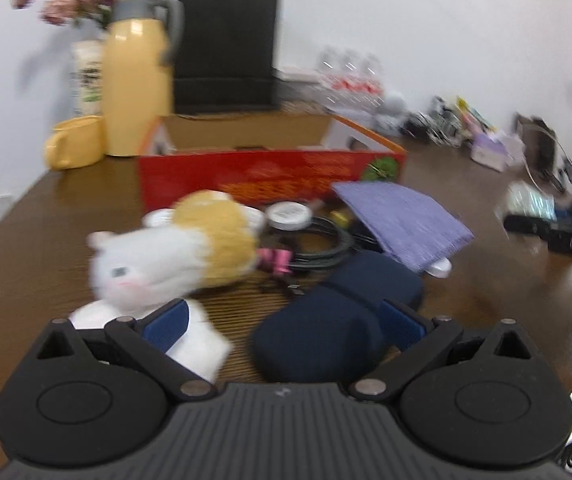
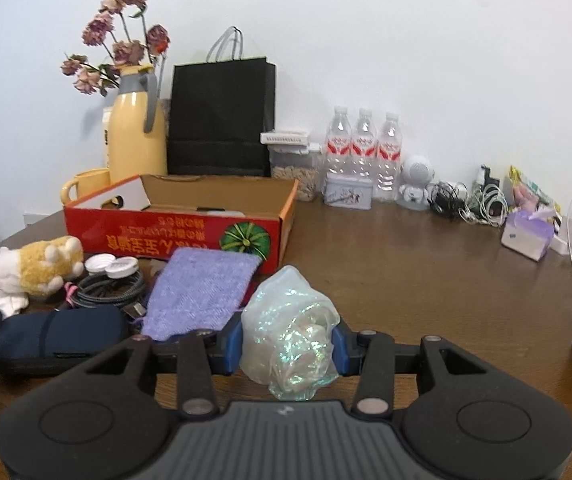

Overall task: Organize objects
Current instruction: 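Grasp the navy zip case with the left gripper while the right gripper holds the bag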

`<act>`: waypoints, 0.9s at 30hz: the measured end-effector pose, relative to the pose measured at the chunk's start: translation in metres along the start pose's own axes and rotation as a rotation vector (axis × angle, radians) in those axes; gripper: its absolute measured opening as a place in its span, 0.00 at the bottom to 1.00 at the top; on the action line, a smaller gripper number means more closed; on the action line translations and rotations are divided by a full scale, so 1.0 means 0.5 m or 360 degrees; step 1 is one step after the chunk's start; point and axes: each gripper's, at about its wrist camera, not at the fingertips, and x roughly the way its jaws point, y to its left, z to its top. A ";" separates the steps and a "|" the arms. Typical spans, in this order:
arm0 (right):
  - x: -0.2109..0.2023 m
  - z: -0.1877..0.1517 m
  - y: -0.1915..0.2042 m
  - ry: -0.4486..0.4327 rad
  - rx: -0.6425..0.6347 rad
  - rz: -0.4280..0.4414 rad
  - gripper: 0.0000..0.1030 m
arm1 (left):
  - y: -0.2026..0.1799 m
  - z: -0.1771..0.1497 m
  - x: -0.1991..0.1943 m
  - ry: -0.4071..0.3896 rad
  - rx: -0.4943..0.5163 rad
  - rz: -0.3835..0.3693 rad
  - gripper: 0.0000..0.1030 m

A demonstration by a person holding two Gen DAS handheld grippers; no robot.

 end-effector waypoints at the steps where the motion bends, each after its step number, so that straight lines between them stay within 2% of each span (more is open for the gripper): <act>1: -0.002 0.002 0.002 -0.0006 -0.0010 0.0010 0.41 | -0.009 0.003 0.013 0.0021 0.0025 -0.0018 1.00; 7: -0.007 0.009 0.019 -0.0020 -0.0056 0.0076 0.41 | -0.036 0.016 0.075 0.0131 0.0147 -0.0133 1.00; 12: -0.001 0.011 0.033 -0.0023 -0.0071 0.0132 0.41 | -0.039 0.009 0.097 0.0200 0.0116 -0.0166 0.98; 16: -0.002 0.012 0.048 -0.0030 -0.0074 0.0177 0.41 | -0.049 -0.005 0.077 0.0170 0.0106 -0.0113 0.86; 21: -0.010 0.011 0.068 -0.0048 -0.0081 0.0242 0.41 | -0.062 -0.025 0.040 0.0168 0.0027 -0.0054 0.80; 23: -0.009 0.007 0.075 -0.0043 -0.0077 0.0260 0.41 | -0.067 -0.026 0.030 0.0176 0.0007 -0.0057 0.80; 27: -0.006 0.001 0.085 -0.0029 -0.0061 0.0286 0.42 | -0.071 -0.017 0.036 0.0157 0.0020 -0.0067 0.91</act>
